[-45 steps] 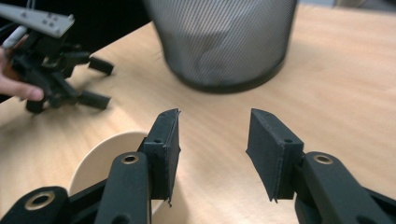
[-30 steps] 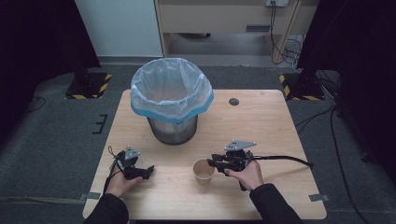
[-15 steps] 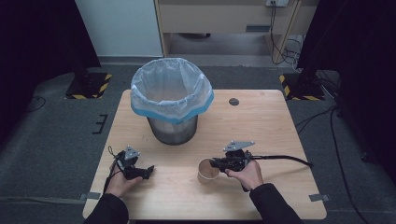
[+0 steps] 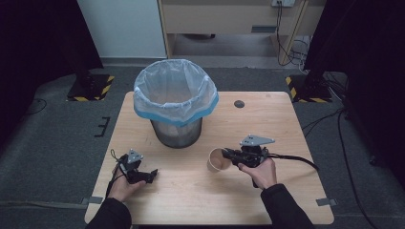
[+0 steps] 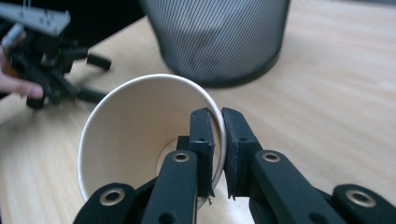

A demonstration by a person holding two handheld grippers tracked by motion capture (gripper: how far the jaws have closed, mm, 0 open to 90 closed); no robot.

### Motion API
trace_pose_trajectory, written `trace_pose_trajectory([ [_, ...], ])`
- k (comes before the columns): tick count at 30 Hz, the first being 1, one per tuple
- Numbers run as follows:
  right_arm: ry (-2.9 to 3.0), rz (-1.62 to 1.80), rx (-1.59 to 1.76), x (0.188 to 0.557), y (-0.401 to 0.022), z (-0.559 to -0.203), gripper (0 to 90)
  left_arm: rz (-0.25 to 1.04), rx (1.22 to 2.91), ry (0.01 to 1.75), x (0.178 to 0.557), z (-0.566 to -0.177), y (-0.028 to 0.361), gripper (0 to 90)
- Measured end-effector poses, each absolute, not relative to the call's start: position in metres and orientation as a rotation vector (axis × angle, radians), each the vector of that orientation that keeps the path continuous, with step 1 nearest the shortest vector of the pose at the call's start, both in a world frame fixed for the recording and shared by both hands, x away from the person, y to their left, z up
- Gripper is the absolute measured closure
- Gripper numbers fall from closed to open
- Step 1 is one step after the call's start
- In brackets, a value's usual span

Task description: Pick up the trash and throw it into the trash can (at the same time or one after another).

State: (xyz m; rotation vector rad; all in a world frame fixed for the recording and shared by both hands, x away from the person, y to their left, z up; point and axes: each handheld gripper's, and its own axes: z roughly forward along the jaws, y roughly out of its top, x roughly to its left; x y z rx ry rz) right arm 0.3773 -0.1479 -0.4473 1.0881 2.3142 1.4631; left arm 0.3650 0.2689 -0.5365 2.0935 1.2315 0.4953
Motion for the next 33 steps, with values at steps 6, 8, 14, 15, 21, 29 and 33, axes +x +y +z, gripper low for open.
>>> trace_pose_trajectory([
  [6, 2.201, 1.528, 1.098, 0.379, -0.16, -0.433, 83.7, 0.495, 2.094, 1.232, 0.365, -0.537, 0.269, 0.0],
  [8, 2.164, 1.551, 1.104, 0.38, -0.164, -0.43, 83.7, 0.495, 2.094, 1.232, 0.365, -0.536, 0.269, 0.0],
  [14, 2.062, 1.606, 1.124, 0.381, -0.176, -0.421, 83.8, 0.495, 2.094, 1.232, 0.365, -0.536, 0.269, 0.0],
  [15, 2.042, 1.618, 1.124, 0.381, -0.177, -0.42, 83.8, 0.495, 2.094, 1.232, 0.365, -0.537, 0.269, 0.0],
  [21, 1.929, 1.7, 1.129, 0.382, -0.185, -0.407, 83.8, 0.495, 2.094, 1.232, 0.365, -0.537, 0.269, 0.0],
  [29, 1.821, 1.804, 1.11, 0.388, -0.188, -0.382, 83.8, 0.495, 2.094, 1.232, 0.365, -0.537, 0.269, 0.0],
  [33, 1.776, 1.837, 1.103, 0.389, -0.19, -0.372, 83.9, 0.495, 2.094, 1.231, 0.365, -0.537, 0.269, 0.0],
])
